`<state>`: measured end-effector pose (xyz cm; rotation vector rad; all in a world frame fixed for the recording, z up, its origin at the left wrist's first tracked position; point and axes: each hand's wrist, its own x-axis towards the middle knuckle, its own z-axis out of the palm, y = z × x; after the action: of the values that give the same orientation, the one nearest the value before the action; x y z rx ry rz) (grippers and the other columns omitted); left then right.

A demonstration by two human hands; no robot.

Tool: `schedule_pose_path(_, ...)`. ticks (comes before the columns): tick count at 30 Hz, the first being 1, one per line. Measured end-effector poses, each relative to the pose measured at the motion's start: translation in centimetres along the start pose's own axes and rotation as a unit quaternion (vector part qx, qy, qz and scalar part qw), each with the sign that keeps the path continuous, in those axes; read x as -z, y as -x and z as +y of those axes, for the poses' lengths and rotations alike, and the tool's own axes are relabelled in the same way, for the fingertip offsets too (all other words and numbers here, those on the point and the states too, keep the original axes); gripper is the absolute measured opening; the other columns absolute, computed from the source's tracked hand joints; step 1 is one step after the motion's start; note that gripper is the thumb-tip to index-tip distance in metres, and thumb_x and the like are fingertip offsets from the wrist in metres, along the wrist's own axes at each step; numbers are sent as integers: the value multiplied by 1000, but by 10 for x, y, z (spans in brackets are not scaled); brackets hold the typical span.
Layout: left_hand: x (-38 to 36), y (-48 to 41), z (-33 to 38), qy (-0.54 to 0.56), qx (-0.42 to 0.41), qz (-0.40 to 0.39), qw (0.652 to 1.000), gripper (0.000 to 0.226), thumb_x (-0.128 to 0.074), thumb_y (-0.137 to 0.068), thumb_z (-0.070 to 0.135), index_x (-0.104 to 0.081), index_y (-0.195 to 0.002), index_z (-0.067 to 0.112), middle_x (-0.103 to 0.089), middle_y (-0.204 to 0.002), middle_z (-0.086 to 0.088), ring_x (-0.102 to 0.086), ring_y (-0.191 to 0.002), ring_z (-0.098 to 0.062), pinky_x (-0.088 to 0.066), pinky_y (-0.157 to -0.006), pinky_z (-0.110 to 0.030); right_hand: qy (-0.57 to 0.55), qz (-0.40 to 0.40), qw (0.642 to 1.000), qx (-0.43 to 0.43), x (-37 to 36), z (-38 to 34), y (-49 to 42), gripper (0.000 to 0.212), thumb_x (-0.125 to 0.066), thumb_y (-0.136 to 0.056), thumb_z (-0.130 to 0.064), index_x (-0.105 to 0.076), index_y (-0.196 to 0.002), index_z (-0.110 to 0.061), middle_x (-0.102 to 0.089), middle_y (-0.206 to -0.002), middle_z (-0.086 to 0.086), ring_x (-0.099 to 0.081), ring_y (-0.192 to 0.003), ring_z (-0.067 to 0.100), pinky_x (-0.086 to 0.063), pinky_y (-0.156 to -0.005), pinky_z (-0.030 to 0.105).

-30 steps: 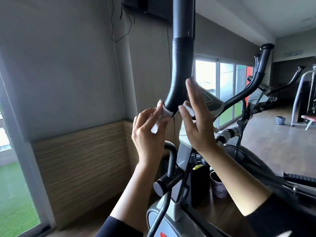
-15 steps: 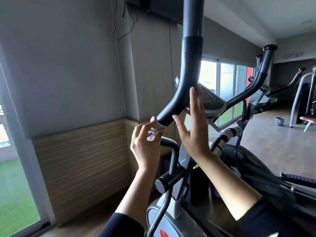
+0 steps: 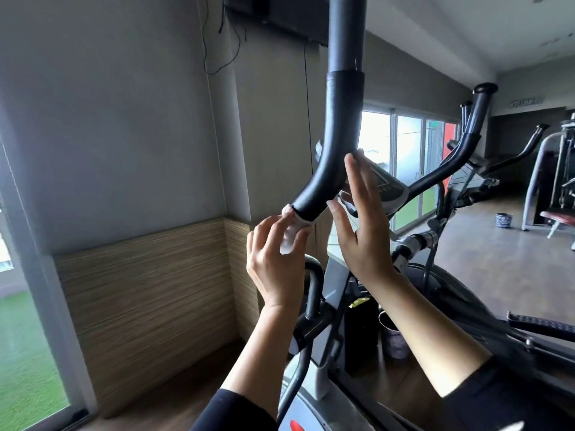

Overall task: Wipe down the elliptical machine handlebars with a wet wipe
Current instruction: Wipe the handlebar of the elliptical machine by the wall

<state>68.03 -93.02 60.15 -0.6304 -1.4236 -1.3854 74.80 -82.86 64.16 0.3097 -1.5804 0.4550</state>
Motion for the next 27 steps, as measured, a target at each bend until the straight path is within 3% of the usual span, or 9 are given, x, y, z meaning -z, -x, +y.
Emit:
schedule_pose_path(6, -3, 4, -11, -2, -16, 12, 1000, 26, -79, -76, 19, -75, -102, 20, -68, -97, 3, -58, -87, -15, -51, -69, -31, -10, 5, 1000, 19, 0, 7, 0, 54, -55, -95, 0, -31, -143, -2, -25, -153, 23, -26, -145, 23, -44, -106, 41)
schedule_pose_path(11, -8, 4, -10, 16, -28, 39, 999, 36, -85, -67, 19, -74, -101, 20, -68, -93, 2, -58, -85, -14, -43, -79, -16, -20, 2, 1000, 23, -2, 12, -2, 55, -56, -95, -3, -30, -144, -4, -24, -154, 23, -27, -144, 23, -45, -104, 42)
schedule_pose_path(15, -13, 1, -2, 45, -21, 68, 996, 39, -85, -65, 26, -67, -99, 31, -68, -92, 5, -54, -86, -8, -41, -75, -12, -19, 1, 999, 31, -2, 15, -4, 53, -56, -95, -4, -34, -143, 1, -27, -153, 24, -30, -143, 30, -47, -101, 42)
schedule_pose_path(22, -28, 0, 15, 33, -45, 113, 992, 29, -87, -65, 26, -71, -90, 25, -68, -90, 4, -57, -84, -13, -35, -75, -4, -22, 5, 999, 35, 0, 16, -2, 53, -55, -96, -6, -32, -144, -1, -27, -154, 21, -28, -143, 28, -45, -104, 42)
schedule_pose_path(27, -16, 14, -13, 63, 5, 75, 995, 35, -86, -65, 13, -75, -98, 18, -66, -98, 8, -63, -89, -14, -52, -77, -30, -18, 12, 999, 36, -1, 12, 0, 56, -57, -95, -8, -32, -144, -1, -26, -154, 22, -25, -144, 25, -34, -112, 22)
